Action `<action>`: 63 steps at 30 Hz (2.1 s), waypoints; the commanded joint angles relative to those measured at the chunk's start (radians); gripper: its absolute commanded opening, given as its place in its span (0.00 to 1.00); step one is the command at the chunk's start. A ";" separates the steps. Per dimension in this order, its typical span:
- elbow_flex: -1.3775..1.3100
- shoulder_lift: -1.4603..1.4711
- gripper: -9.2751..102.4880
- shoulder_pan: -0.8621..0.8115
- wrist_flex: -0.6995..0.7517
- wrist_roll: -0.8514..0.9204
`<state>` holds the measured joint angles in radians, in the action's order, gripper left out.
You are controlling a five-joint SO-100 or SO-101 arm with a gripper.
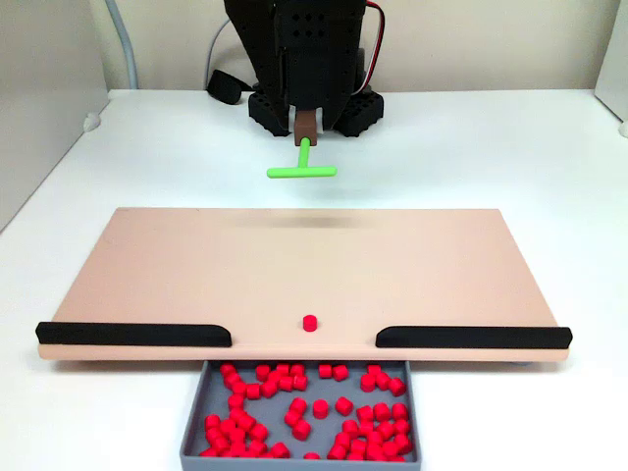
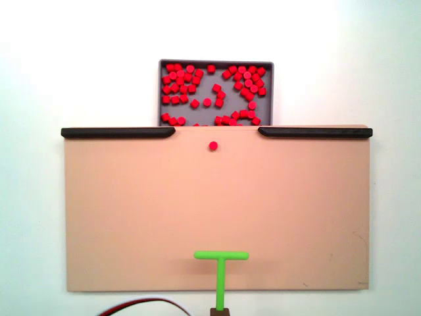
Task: Push granules from bottom to the grey container
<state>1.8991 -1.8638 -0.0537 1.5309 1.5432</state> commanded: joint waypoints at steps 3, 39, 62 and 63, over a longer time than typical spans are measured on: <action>-0.021 -0.002 0.08 0.006 0.005 -0.011; -0.018 -0.018 0.08 0.031 0.005 0.003; -0.014 0.046 0.08 0.044 -0.097 0.000; -0.023 0.054 0.08 0.049 -0.098 -0.002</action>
<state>1.8991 -1.8147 -0.0230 1.4373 1.5509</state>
